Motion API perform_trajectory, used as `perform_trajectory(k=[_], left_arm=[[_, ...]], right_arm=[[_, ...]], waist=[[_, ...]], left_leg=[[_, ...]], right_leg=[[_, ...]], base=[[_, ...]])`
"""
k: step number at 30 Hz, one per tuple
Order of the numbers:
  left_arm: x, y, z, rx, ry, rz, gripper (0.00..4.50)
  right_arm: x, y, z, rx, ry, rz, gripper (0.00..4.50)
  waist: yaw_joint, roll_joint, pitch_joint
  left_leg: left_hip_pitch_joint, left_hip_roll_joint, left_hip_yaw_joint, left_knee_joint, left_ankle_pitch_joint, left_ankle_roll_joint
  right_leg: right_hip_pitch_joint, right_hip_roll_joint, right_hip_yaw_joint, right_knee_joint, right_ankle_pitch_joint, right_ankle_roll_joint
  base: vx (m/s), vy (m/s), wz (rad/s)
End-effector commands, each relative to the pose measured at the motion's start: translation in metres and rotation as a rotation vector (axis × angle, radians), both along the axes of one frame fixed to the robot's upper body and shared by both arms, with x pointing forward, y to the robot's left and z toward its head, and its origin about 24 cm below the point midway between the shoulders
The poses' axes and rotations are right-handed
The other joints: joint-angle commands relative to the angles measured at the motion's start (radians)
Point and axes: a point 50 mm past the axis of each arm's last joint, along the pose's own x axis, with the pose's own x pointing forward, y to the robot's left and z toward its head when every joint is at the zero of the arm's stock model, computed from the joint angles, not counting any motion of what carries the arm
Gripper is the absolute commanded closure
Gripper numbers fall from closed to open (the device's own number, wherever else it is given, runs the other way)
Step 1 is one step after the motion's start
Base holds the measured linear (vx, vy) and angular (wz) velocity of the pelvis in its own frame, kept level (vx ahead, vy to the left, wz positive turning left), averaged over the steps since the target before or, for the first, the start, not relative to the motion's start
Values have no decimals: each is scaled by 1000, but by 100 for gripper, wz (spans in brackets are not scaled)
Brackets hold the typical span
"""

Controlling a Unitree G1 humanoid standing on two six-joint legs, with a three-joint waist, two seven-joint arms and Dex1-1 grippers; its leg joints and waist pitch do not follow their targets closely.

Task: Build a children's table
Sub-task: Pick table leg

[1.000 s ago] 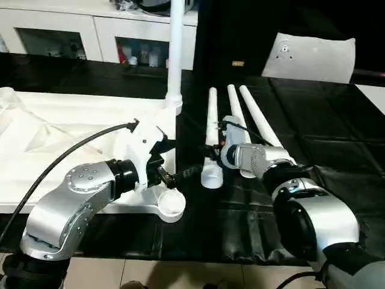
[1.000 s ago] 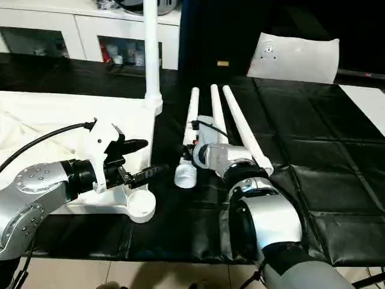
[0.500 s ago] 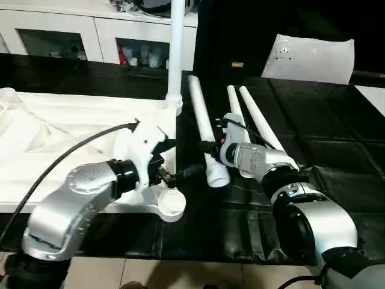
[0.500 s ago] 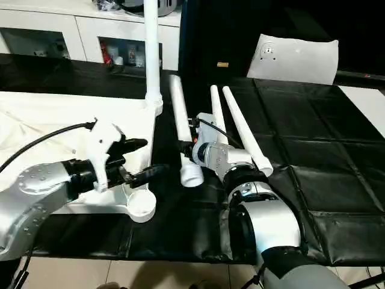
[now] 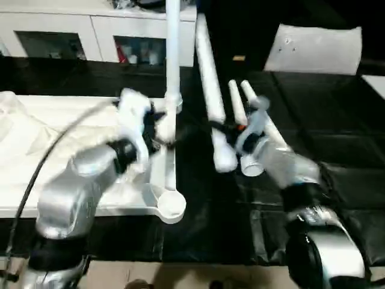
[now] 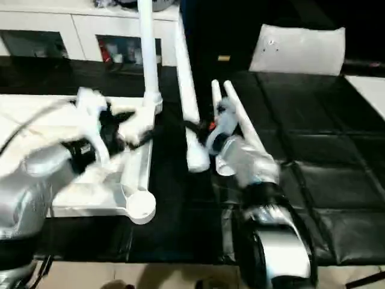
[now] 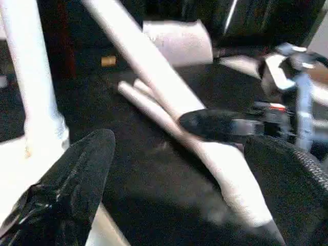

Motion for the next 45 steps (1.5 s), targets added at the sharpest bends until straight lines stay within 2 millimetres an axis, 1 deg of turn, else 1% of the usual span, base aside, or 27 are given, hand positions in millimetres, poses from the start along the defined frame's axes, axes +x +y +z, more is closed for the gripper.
perform_trajectory(k=[1,2,3,5,6,10,11,12,13,14,15,16,17,20,21,22,24,25,26,28,31,32,34,40,41,42,45], left_arm=[[6,1,10,-55,-9,13,0],[7,1,12,-70,-10,11,0],[10,-1,18,-126,-5,3,0],[10,-2,19,-140,-3,1,0],[13,-4,25,-195,-2,-1,0],[15,-6,33,-277,1,-13,0],[14,-10,41,-350,-6,-49,0],[14,-11,44,-377,-8,-66,0],[14,-11,44,-377,-8,-66,0],[13,-14,51,-443,-7,-104,0],[13,-14,51,-443,-7,-104,0],[14,-15,55,-470,-4,-119,0],[14,-15,56,-476,-2,-122,0],[15,-17,58,-503,8,-130,0],[16,-17,58,-512,12,-132,0],[17,-18,59,-523,21,-136,0],[19,-20,58,-523,38,-136,0],[19,-20,58,-523,38,-136,0],[20,-20,57,-514,45,-132,0],[22,-20,55,-516,61,-131,0],[22,-21,53,-529,74,-147,0],[22,-21,53,-546,68,-170,0],[21,-22,54,-557,62,-186,0],[19,-23,53,-554,69,-262,0],[18,-23,54,-593,75,-290,0],[15,-23,56,-620,69,-333,0],[9,-24,60,-650,48,-404,0]], right_arm=[[-8,-9,25,153,-119,58,264],[-10,-11,29,184,-138,76,265],[-18,-14,37,244,-183,126,265],[-20,-15,39,256,-193,137,265],[-26,-17,47,307,-233,179,265],[-32,-17,53,339,-262,221,265],[-37,-13,57,343,-283,266,265],[-39,-11,58,345,-290,284,265],[-39,-11,58,345,-290,284,265],[-44,-6,60,338,-304,330,265],[-44,-6,60,338,-304,330,265],[-48,-2,62,340,-312,362,265],[-49,-1,63,340,-315,375,265],[-52,2,64,340,-321,399,265],[-52,3,65,341,-322,405,265],[-54,4,65,342,-326,423,265],[-58,8,67,341,-334,463,265],[-58,8,67,341,-334,463,265],[-59,9,67,339,-336,473,265],[-62,10,67,336,-341,492,265],[-65,12,67,337,-348,514,265],[-66,13,68,341,-350,524,265],[-66,13,68,343,-351,529,265],[-69,14,67,338,-347,558,265],[-69,14,67,334,-345,559,265],[-69,14,66,329,-343,560,266],[-70,15,65,322,-340,561,266]], waist=[[4,21,-79],[7,26,-80],[6,23,-79],[7,22,-79],[8,22,-77],[11,19,-78],[10,10,-77],[14,14,-77],[15,14,-77],[15,9,-78],[17,11,-77],[15,1,-76],[20,7,-78],[22,9,-77],[25,9,-76],[26,-1,-77],[31,6,-77],[32,6,-78],[35,2,-78],[36,6,-79],[36,1,-79],[36,-4,-79],[38,0,-79],[38,1,-78],[39,1,-79],[40,5,-79],[39,1,-80]], left_leg=[[2,4,13,-65,-137,22],[4,7,9,-66,-129,26],[3,6,11,-66,-131,27],[1,6,10,-66,-127,27],[2,5,11,-66,-139,28],[0,4,10,-64,-134,23],[-2,3,11,-65,-132,24],[0,3,13,-62,-127,25],[-1,4,12,-63,-122,26],[-2,4,11,-64,-113,27],[-2,4,12,-63,-108,27],[-3,4,12,-64,-109,29],[1,4,12,-62,-107,29],[1,4,12,-63,-106,29],[1,5,12,-64,-103,28],[-1,4,14,-64,-99,27],[1,5,12,-65,-98,26],[1,5,12,-64,-95,25],[1,5,12,-65,-90,27],[0,5,11,-65,-81,25],[-2,3,13,-65,-80,24],[-3,4,13,-65,-76,26],[-2,3,13,-65,-75,26],[-2,4,13,-67,-79,24],[-1,5,12,-67,-76,23],[-1,3,13,-66,-73,20],[-1,5,13,-67,-76,21]], right_leg=[[73,-53,44,-75,-134,-192],[73,-53,43,-72,-118,-196],[74,-53,42,-74,-123,-199],[75,-54,42,-74,-129,-205],[73,-54,41,-80,-160,-201],[74,-57,40,-84,-207,-188],[74,-57,40,-86,-228,-179],[72,-58,41,-88,-238,-176],[73,-58,41,-87,-236,-173],[73,-56,40,-85,-231,-170],[71,-58,40,-86,-225,-171],[72,-56,39,-87,-232,-167],[71,-58,40,-87,-238,-161],[69,-56,40,-88,-245,-148],[68,-56,40,-89,-244,-146],[70,-57,41,-89,-240,-144],[69,-57,40,-88,-238,-139],[69,-58,41,-88,-234,-138],[70,-58,40,-86,-229,-137],[71,-58,40,-85,-219,-136],[72,-59,40,-86,-218,-135],[73,-59,40,-86,-217,-135],[72,-60,40,-86,-222,-135],[72,-59,40,-88,-237,-121],[72,-59,39,-87,-231,-122],[72,-60,39,-86,-224,-131],[73,-59,39,-84,-200,-148]], base=[[0,0,0],[0,0,0],[0,0,0],[0,0,0],[0,0,0],[0,0,0],[0,0,0],[0,0,0],[0,0,0],[0,0,0],[0,0,0],[0,0,0],[0,0,0],[0,0,0],[0,0,0],[0,0,0],[0,0,0],[0,0,0],[0,0,0],[0,0,0],[0,0,0],[0,0,0],[0,0,0],[0,0,0],[0,0,0],[0,0,0],[0,0,0]])
